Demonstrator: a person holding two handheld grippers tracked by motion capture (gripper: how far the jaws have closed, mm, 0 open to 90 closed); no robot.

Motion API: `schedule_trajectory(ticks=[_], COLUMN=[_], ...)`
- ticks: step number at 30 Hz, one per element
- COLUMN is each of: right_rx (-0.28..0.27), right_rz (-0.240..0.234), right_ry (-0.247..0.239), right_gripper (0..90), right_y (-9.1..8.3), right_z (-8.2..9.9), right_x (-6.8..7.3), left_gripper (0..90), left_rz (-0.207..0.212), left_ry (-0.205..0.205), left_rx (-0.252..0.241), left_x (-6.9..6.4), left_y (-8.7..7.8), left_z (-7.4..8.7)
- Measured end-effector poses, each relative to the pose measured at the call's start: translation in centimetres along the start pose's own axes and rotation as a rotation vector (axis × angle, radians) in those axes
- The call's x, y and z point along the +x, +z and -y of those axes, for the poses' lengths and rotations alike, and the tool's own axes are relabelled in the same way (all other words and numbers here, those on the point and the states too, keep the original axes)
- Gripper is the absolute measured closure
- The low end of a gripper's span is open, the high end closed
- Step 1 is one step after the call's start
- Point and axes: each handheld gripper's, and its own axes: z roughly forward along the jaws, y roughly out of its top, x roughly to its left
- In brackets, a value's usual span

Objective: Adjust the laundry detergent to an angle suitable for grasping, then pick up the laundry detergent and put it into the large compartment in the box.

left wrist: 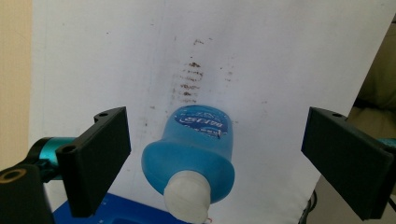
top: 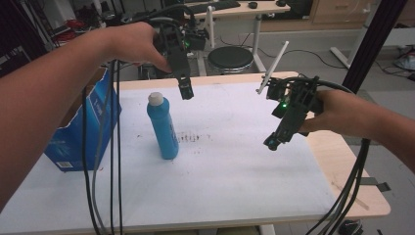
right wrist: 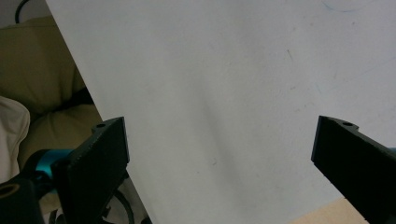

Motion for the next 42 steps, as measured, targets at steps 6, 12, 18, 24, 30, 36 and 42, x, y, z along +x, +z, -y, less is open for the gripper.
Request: schedule_trajectory(ticks=[6,12,18,24,30,36,42], right_rx=[-0.003,-0.006,-0.011,-0.022,-0.026,-0.028,-0.029], right_rz=[0.001,0.005,0.008,0.008,0.006,0.0,-0.001], right_ry=[-0.008,-0.01,-0.008,-0.003,-0.01,-0.026,-0.032], right_gripper=[3.2,3.1,3.2,3.2,3.2,3.2,3.2], right_y=[0.1,0.0,-0.1,-0.3,-0.2,-0.1,-0.1], right_z=[-0.1,-0.1,-0.1,0.1,0.2,-0.1,-0.1], right_x=[0.2,0.3,0.4,0.3,0.2,0.1,0.1], left_gripper=[8.1,8.1,8.0,8.0,8.0,8.1,8.1], left_rz=[-0.005,-0.019,-0.032,-0.031,-0.04,-0.043,-0.045], left_ry=[-0.005,-0.086,-0.227,-0.366,-0.449,-0.55,-0.639], left_rx=[0.012,0.0,-0.002,0.011,0.02,0.023,0.045], left_x=[-0.3,-0.4,-0.2,-0.1,-0.1,0.2,0.2], left_y=[0.3,-0.1,0.1,0.3,0.1,-0.2,-0.2], left_z=[-0.1,0.1,0.6,0.9,0.7,1.0,1.4])
